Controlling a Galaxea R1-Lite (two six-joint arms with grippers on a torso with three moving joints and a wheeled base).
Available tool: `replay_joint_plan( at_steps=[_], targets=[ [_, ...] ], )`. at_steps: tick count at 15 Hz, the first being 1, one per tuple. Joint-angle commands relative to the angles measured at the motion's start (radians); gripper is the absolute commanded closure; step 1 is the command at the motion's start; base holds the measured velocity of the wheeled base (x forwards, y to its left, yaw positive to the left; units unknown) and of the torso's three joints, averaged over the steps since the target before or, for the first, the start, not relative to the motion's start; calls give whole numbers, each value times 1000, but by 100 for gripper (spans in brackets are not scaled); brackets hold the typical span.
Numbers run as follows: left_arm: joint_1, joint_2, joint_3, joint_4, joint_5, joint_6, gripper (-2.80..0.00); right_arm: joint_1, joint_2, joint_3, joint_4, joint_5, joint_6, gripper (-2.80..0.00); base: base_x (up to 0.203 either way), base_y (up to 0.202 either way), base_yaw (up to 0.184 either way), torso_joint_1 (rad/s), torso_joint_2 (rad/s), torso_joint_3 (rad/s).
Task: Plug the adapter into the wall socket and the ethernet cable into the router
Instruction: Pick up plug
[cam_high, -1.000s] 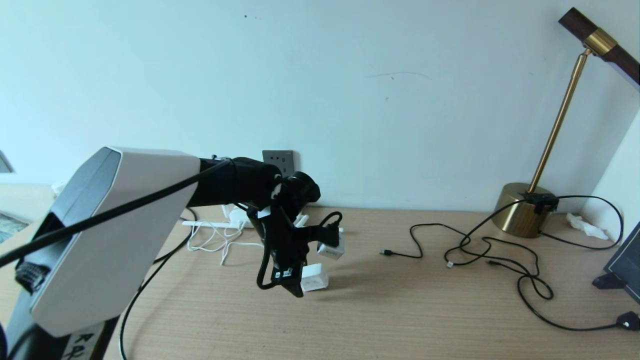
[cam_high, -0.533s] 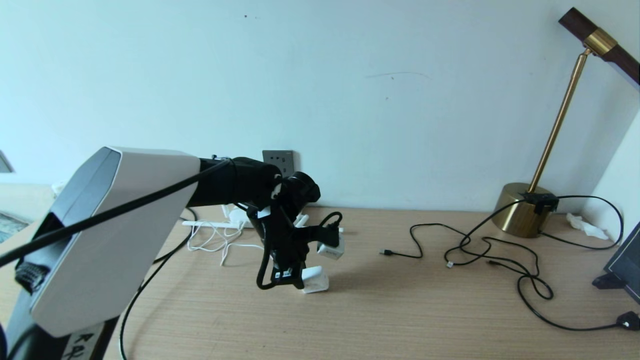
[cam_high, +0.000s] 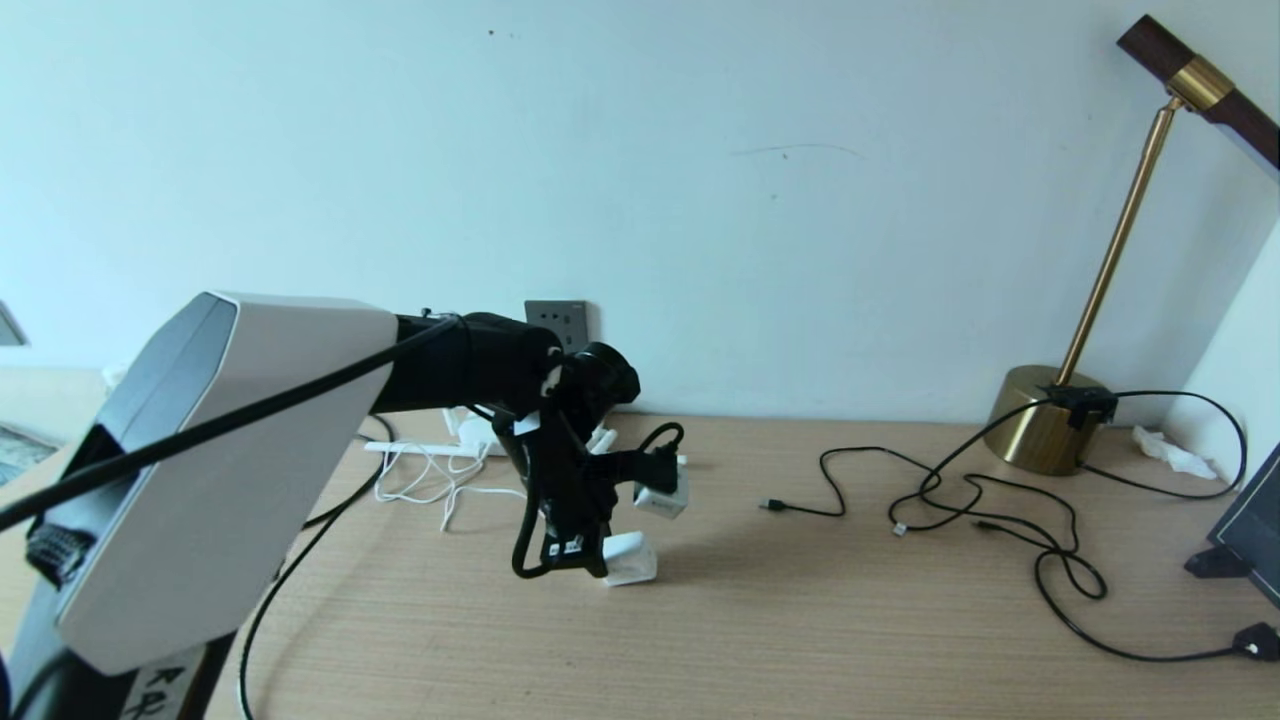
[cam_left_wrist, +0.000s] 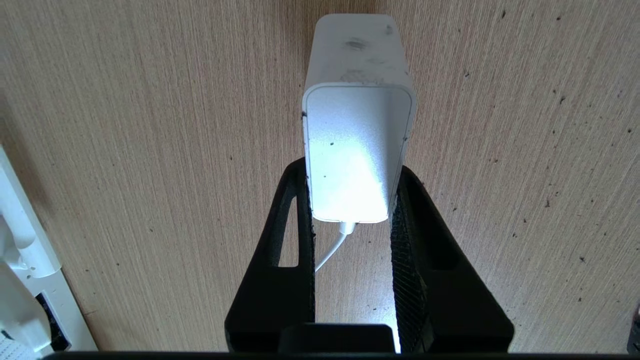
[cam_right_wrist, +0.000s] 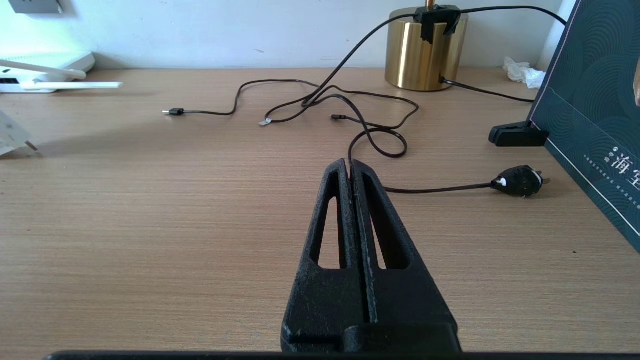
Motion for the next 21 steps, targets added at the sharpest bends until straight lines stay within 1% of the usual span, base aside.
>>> replay_joint_plan(
  at_steps=[1,4,6,9,10,12,14,16,18,20,21],
  targets=[
    [0,-9,1,6,-1,6,0,0,0,11,0,0,0,0,0,0,0,0,0,0],
    [0,-22,9,6,-1,6,0,0,0,11,0,0,0,0,0,0,0,0,0,0],
    [0,-63,38,6,-2,5,0,0,0,11,0,0,0,0,0,0,0,0,0,0],
    [16,-183,143,3,-6,4,0,0,0,11,0,0,0,0,0,0,0,0,0,0],
    [31,-236,182,3,-11,4,0,0,0,11,0,0,0,0,0,0,0,0,0,0],
    [85,-370,286,2,-39,5,0,0,0,11,0,0,0,0,0,0,0,0,0,0],
    [168,-513,388,2,-83,13,0,0,0,11,0,0,0,0,0,0,0,0,0,0],
    [293,-652,497,4,-153,30,0,0,0,11,0,0,0,0,0,0,0,0,0,0],
    [450,-757,611,7,-247,67,0,0,0,11,0,0,0,0,0,0,0,0,0,0],
    [566,-806,689,7,-359,108,0,0,0,11,0,0,0,0,0,0,0,0,0,0],
    [607,-816,713,6,-414,126,0,0,0,11,0,0,0,0,0,0,0,0,0,0]
  ],
)
